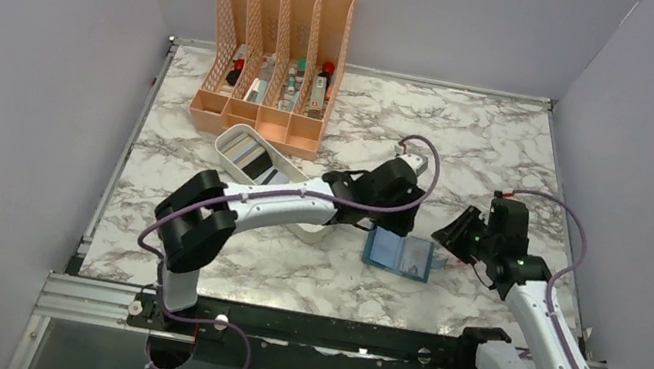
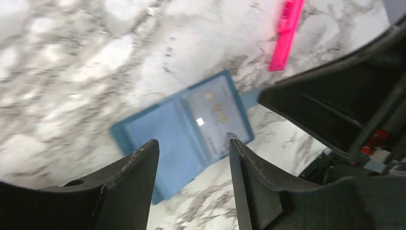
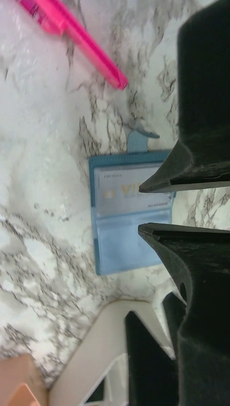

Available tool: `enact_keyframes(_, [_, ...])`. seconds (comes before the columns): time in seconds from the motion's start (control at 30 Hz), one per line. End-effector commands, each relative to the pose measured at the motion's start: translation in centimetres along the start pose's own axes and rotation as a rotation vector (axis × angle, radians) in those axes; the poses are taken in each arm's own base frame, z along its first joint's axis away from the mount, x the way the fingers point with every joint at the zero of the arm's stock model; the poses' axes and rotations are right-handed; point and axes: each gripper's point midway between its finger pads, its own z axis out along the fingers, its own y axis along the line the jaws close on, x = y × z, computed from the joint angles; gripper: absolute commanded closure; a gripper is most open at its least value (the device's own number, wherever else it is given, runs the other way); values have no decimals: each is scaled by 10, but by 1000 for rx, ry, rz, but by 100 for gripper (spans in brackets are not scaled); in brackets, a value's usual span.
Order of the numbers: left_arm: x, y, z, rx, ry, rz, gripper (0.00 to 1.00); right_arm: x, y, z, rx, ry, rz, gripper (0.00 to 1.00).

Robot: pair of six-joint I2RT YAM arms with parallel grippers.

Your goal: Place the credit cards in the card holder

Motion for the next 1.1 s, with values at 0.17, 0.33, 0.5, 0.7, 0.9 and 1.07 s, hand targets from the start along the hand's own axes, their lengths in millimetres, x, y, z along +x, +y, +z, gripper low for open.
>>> enact_keyframes(0.17, [-62,107,-91,-324,-79,182,41,-4,70,-34,-391,2,-241,62])
enact_keyframes(0.33, [-67,169,-130,-478,-63,302,40,-11,79,-54,-439,-76,-263,61])
enact_keyframes(0.5, [-65,228,-161,-578,-37,257,40,-13,87,-62,-473,-79,-270,61])
enact_keyframes(0.7, [-63,278,-188,-671,-10,252,33,-18,94,-65,-487,-69,-273,61])
enact_keyframes(0.9, [-51,309,-189,-707,48,261,27,-19,97,-67,-502,-76,-276,61])
enact_keyframes(1.07, [-32,324,-171,-696,115,261,25,-18,99,-67,-511,-62,-273,61])
